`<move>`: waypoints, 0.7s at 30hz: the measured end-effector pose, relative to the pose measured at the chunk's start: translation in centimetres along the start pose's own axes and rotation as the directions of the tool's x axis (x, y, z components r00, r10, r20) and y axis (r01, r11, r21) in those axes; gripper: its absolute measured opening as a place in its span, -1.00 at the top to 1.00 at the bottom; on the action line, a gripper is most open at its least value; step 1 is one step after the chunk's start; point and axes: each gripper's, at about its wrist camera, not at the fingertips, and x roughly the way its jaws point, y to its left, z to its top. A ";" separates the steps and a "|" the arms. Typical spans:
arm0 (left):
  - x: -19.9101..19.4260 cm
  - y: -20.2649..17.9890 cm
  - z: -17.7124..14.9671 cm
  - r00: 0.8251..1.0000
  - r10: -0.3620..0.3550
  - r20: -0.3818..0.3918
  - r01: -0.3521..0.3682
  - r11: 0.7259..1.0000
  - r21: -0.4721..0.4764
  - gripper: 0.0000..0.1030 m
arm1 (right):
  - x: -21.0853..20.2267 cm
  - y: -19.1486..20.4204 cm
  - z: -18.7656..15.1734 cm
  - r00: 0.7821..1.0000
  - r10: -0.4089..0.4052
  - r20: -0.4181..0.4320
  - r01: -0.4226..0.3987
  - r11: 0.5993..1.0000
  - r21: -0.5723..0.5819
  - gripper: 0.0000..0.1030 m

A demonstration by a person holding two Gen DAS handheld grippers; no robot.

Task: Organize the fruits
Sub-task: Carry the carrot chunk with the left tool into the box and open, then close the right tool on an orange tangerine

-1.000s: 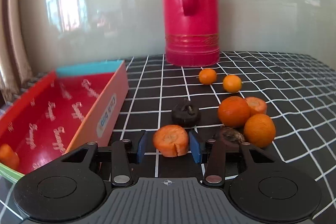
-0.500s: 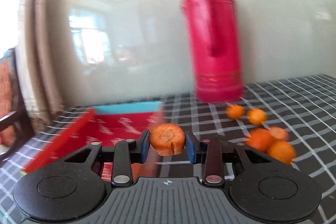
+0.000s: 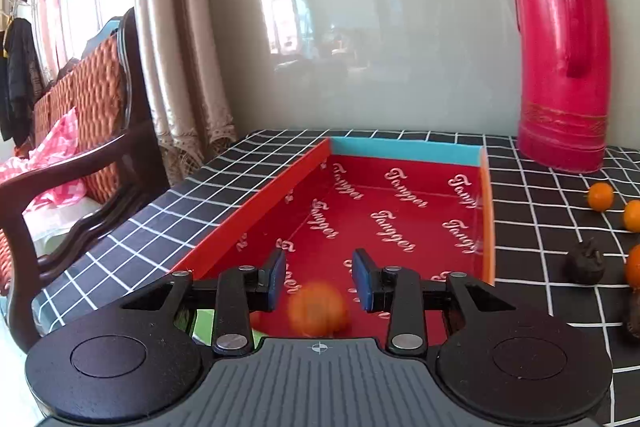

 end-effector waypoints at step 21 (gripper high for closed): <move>-2.4 5.6 -0.1 0.993 0.010 0.119 0.000 0.996 -0.086 -0.77 | 4.6 2.9 0.0 0.969 0.199 -0.145 -0.181 0.975 0.126 0.04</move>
